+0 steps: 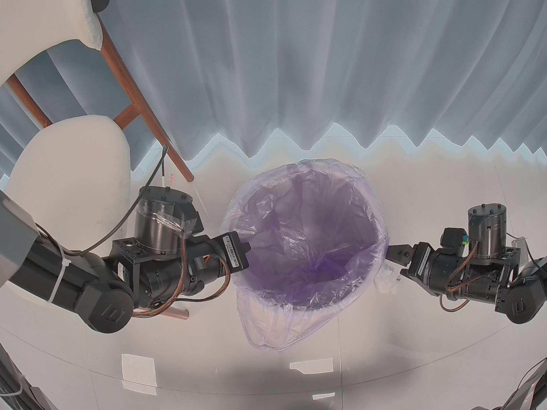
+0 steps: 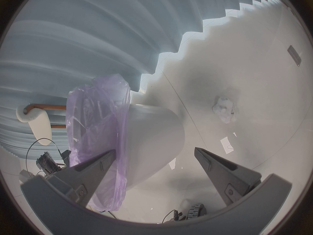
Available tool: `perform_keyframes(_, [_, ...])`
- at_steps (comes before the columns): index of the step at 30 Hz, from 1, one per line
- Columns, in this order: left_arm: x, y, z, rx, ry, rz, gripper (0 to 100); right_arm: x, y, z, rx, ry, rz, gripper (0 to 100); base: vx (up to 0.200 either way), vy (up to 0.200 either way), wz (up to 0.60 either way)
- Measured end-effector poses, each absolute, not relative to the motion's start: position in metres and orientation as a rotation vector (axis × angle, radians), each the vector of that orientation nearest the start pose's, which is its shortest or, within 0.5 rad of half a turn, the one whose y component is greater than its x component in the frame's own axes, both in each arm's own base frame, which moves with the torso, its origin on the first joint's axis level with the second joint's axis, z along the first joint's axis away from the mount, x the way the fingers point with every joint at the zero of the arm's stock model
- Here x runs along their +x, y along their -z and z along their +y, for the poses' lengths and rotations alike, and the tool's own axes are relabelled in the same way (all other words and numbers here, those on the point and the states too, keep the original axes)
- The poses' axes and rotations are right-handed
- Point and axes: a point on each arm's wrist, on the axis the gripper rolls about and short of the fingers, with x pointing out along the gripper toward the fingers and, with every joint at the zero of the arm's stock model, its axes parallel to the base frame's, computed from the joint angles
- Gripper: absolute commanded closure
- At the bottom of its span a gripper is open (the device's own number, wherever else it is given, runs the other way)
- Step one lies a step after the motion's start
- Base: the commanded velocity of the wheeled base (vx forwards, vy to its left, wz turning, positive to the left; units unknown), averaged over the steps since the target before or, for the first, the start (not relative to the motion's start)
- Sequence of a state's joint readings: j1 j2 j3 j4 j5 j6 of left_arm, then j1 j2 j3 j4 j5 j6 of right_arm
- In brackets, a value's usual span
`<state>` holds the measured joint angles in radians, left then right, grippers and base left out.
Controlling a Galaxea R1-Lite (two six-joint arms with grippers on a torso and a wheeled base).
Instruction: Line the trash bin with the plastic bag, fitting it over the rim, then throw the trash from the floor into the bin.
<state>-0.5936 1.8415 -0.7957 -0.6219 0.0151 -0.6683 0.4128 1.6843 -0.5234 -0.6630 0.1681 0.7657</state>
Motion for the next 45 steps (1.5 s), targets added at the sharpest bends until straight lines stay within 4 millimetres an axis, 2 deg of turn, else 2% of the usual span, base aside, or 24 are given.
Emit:
perform_keyframes(13, [0.270, -0.137, -0.181, -0.515, 0.410, 0.569, 100, 0.256, -0.112, 0.116, 0.664, -0.340, 0.701, 0, 0.000, 0.000, 0.00])
perform_keyframes(14, [0.270, -0.137, -0.181, -0.515, 0.411, 0.569, 100, 0.258, -0.112, 0.117, 0.665, -0.341, 0.698, 100, 0.000, 0.000, 0.00])
perform_keyframes(29, [0.270, -0.140, -0.183, -0.523, 0.424, 0.557, 100, 0.268, -0.096, 0.121, 0.631, -0.330, 0.733, 100, 0.000, 0.000, 0.00])
perform_keyframes(43, [0.267, -0.144, -0.181, -0.528, 0.434, 0.556, 100, 0.278, -0.084, 0.117, 0.614, -0.296, 0.722, 100, 0.000, 0.000, 0.00])
perform_keyframes(44, [0.267, -0.144, -0.181, -0.528, 0.434, 0.557, 100, 0.278, -0.083, 0.117, 0.613, -0.293, 0.726, 0, 0.000, 0.000, 0.00])
perform_keyframes(45, [0.267, -0.144, -0.181, -0.528, 0.434, 0.557, 100, 0.278, -0.081, 0.116, 0.611, -0.290, 0.730, 0, 0.000, 0.000, 0.00])
